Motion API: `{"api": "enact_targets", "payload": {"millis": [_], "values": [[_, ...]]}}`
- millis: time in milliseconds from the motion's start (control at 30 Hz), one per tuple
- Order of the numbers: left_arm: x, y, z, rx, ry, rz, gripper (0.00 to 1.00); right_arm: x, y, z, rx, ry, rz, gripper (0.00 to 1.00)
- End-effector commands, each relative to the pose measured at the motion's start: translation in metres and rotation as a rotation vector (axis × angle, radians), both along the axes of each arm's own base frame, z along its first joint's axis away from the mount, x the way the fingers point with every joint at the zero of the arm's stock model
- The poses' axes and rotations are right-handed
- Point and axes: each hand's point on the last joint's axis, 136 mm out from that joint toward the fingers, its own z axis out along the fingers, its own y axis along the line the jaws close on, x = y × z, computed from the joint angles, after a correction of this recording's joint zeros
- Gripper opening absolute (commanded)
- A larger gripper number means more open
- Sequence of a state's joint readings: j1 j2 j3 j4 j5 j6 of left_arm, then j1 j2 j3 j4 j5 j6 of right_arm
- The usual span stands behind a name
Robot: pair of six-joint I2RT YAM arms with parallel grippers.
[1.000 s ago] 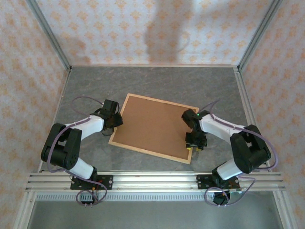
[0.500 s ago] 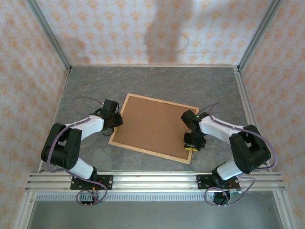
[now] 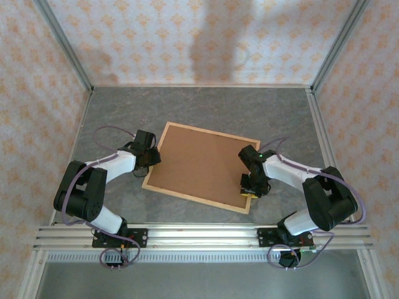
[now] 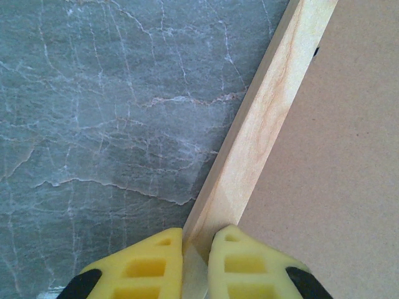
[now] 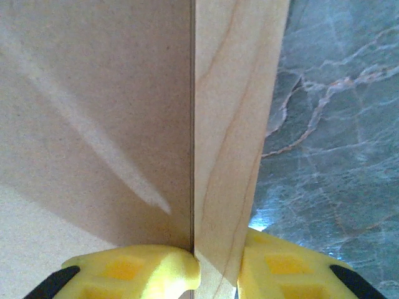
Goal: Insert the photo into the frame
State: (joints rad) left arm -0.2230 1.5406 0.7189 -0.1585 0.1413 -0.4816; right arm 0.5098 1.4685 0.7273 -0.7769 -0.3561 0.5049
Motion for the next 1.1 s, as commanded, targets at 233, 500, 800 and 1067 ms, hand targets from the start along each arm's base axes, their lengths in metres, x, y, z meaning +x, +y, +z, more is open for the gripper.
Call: {"api": "enact_targets", "payload": {"millis": [233,500,800,1067], "values": [[-0.049,0.004,-0.048,0.03,0.217,0.006,0.11,0.006,0.028,-0.024,0.184,-0.016,0.017,0.31],[-0.049,0.004,-0.048,0.032,0.218,0.006,0.11,0.008,0.03,-0.027,0.21,-0.027,0.04,0.34],[-0.049,0.005,-0.048,0.033,0.216,0.008,0.11,0.011,0.031,-0.029,0.239,-0.042,0.049,0.35],[-0.049,0.004,-0.048,0.036,0.214,0.006,0.11,0.021,0.039,-0.016,0.312,-0.091,0.051,0.42]]}}
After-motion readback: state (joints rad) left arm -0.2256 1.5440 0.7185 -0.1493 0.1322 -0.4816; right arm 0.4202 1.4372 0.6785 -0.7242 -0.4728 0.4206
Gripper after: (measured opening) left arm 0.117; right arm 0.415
